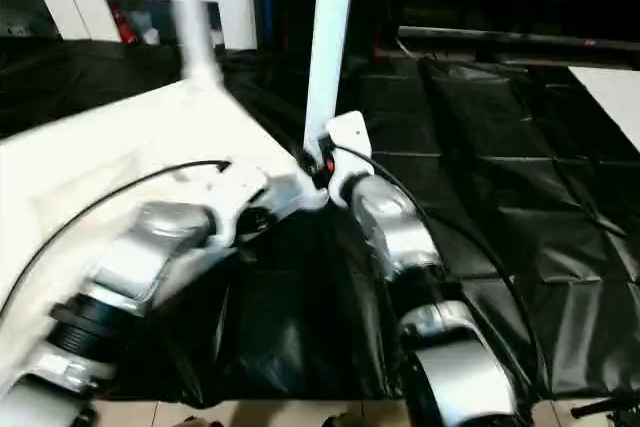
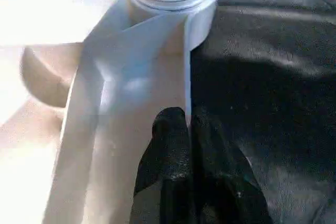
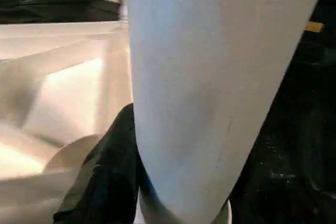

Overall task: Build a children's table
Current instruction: Insert table leg to table base

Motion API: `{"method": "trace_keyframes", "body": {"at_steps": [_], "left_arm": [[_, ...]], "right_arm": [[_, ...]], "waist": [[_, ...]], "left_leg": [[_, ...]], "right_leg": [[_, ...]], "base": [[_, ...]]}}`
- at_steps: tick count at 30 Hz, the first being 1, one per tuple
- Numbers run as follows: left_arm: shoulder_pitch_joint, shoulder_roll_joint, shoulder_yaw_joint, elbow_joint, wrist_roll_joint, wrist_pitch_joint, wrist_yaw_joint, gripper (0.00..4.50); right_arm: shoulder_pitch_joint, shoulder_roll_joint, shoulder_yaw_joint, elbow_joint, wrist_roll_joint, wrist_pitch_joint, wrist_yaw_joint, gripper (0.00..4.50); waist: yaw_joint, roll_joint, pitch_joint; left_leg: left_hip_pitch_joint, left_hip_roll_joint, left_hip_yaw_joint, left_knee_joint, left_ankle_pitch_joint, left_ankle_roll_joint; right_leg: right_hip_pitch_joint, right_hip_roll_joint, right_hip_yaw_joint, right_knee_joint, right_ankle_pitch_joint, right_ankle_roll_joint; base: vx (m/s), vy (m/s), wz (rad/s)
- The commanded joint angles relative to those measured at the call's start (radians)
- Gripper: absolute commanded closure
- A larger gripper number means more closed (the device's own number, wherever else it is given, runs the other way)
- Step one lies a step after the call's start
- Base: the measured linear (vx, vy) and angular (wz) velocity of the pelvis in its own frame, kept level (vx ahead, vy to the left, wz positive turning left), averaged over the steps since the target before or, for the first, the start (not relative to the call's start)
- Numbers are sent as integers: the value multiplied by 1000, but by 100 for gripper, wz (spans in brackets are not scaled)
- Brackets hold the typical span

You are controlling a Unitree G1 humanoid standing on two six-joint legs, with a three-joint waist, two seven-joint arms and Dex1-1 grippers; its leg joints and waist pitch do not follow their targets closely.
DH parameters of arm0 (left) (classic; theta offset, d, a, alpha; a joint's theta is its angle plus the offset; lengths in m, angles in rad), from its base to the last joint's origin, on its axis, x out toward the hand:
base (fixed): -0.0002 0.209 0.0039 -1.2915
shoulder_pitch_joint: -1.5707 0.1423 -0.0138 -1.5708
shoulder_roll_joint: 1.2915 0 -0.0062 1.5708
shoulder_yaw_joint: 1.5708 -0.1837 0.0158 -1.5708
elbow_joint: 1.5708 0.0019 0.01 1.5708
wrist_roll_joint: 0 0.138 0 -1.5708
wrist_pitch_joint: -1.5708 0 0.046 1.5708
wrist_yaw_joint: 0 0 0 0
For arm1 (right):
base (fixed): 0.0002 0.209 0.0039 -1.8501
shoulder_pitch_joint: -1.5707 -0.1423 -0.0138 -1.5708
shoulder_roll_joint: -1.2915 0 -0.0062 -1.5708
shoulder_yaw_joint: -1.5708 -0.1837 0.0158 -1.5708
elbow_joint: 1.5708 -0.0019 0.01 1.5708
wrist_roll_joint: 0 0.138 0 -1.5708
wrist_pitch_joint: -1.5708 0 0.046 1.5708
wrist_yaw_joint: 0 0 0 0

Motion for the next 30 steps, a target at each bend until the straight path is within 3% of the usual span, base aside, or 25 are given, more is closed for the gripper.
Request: {"method": "trace_keyframes", "body": {"at_steps": [1, 2, 6, 7, 12, 14, 16, 17, 19, 22, 24, 28, 30], "left_arm": [[-22, -9, -1, -76, -16, -20, 3, 450], [-25, -7, -3, -68, -17, -22, 9, 450], [-33, 2, -2, -69, -15, -13, 8, 450], [-34, 2, -1, -73, -14, -6, 10, 450], [-36, 7, -5, -75, -14, -5, 6, 450], [-35, 13, -11, -75, -19, -14, 1, 450], [-33, 19, -18, -77, -20, -22, -8, 450], [-30, 25, -26, -80, -22, -35, -22, 450], [-26, 30, -33, -83, -25, -49, -34, 450], [-23, 41, -37, -86, -26, -63, -47, 450], [-24, 45, -39, -84, -26, -68, -48, 450], [-20, 59, -44, -84, -29, -87, -59, 450], [-13, 79, -54, -80, -31, -127, -83, 450]], "right_arm": [[61, 10, 34, 126, -40, 61, -9, 264], [63, 13, 39, 129, -46, 56, -4, 264], [63, 18, 39, 143, -51, 33, 7, 264], [60, 18, 40, 152, -56, 24, 6, 264], [57, 18, 24, 161, -52, 0, -10, 264], [54, 16, 15, 162, -43, -5, 6, 194], [53, 15, 14, 160, -42, -9, 12, 194], [49, 13, 11, 159, -37, -15, 21, 188], [45, 11, 8, 157, -33, -21, 31, 159], [43, 8, 9, 139, -34, -34, 51, 145], [43, 5, 9, 129, -37, -46, 55, 110], [53, -6, 16, 76, -32, -40, 105, 92], [72, -30, 27, 7, -31, -41, 147, 60]], "waist": [[7, 8, -57], [7, 4, -54], [7, 7, -52], [6, 11, -54], [5, 9, -55], [5, 9, -54], [5, 9, -55], [10, 11, -60], [7, 9, -60], [8, 11, -58], [9, 9, -61], [11, 11, -62], [14, 11, -65]], "left_leg": [[4, 45, -10, -59, -60, 84], [5, 46, -10, -61, -86, 81], [6, 48, -12, -65, -127, 58], [7, 49, -12, -65, -123, 51], [5, 47, -12, -63, -107, 54], [5, 47, -11, -63, -114, 56], [4, 47, -13, -64, -108, 58], [7, 48, -9, -58, -87, 63], [1, 46, -11, -59, -53, 77], [4, 47, -9, -58, -66, 86], [4, 48, -9, -58, -64, 86], [5, 49, -10, -56, -49, 93], [5, 49, -9, -54, -33, 100]], "right_leg": [[59, -80, 49, -59, 19, -278], [57, -82, 49, -63, -23, -271], [54, -83, 49, -71, -114, -246], [53, -82, 49, -69, -110, -243], [55, -81, 49, -66, -69, -247], [55, -81, 49, -67, -75, -250], [55, -82, 49, -66, -71, -249], [55, -86, 51, -63, -34, -265], [58, -79, 48, -54, 30, -275], [57, -81, 48, -56, 25, -281], [59, -83, 48, -56, 19, -284], [60, -82, 48, -52, 42, -287], [61, -80, 47, -49, 72, -286]], "base": [[0, 0, 0], [0, 0, 0], [0, 0, 0], [0, 0, 0], [0, 0, 0], [0, 0, 0], [0, 0, 0], [0, 0, 0], [0, 0, 0], [0, 0, 0], [0, 0, 0], [0, 0, 0], [0, 0, 0]]}}
